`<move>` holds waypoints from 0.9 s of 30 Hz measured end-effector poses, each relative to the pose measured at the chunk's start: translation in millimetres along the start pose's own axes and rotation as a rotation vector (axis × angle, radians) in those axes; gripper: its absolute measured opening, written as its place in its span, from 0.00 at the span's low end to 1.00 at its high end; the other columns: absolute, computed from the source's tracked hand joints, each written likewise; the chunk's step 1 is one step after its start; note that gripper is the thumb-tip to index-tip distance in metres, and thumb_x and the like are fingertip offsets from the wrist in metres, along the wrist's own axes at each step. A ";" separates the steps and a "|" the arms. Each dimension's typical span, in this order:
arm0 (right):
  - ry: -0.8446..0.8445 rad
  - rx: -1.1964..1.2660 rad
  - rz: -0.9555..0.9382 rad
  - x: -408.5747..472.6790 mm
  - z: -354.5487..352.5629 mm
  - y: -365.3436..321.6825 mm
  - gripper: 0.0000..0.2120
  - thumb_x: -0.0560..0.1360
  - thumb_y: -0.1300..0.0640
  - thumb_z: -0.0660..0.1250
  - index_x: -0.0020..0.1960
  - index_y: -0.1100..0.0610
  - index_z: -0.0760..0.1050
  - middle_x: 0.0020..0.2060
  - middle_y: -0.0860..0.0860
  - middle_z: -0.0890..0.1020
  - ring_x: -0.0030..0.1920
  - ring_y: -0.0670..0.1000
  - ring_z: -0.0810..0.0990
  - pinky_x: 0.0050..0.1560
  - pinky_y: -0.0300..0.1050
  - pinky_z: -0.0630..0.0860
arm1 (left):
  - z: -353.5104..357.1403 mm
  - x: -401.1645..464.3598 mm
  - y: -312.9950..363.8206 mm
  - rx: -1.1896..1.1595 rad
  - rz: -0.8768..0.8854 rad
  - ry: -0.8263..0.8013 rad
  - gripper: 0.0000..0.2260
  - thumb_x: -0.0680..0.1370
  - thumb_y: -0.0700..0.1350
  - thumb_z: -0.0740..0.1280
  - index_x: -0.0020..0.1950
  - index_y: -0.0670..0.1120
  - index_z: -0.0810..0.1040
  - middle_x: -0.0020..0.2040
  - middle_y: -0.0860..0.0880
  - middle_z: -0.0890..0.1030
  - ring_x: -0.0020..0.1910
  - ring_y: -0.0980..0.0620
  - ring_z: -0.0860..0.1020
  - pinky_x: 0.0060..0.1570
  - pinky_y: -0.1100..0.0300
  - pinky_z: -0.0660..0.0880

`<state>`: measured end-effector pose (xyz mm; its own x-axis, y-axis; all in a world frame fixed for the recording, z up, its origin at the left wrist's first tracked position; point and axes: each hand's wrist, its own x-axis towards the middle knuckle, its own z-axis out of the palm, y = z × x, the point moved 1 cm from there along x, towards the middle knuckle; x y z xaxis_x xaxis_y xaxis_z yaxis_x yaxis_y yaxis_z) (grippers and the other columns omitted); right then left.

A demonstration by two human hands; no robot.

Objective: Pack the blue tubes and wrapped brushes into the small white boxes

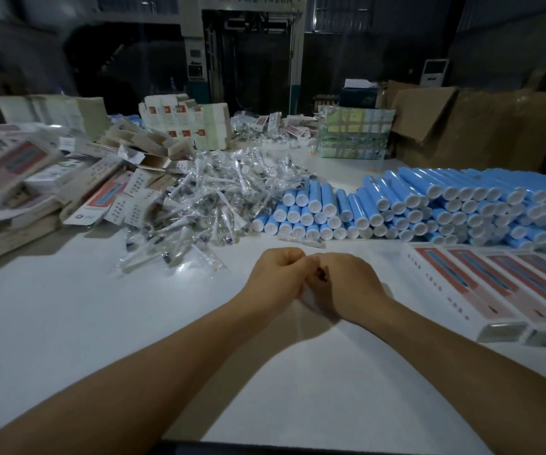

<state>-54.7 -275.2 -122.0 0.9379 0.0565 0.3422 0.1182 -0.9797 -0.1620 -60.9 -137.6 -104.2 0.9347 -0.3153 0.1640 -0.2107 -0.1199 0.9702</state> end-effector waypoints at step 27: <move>-0.095 0.165 0.064 9.5 -6.8 -7.3 0.16 0.75 0.45 0.62 0.32 0.51 0.66 0.32 0.39 0.76 0.29 0.45 0.72 0.31 0.38 0.67 | -276.5 145.5 -14.6 0.820 -0.226 0.537 0.11 0.72 0.54 0.70 0.40 0.48 0.77 0.35 0.48 0.81 0.31 0.51 0.77 0.34 0.59 0.74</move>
<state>-48.9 -268.8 -111.3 0.9707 0.0207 0.2392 0.1020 -0.9374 -0.3329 157.3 78.6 -45.1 0.9398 0.2372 0.2461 0.0448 -0.7991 0.5995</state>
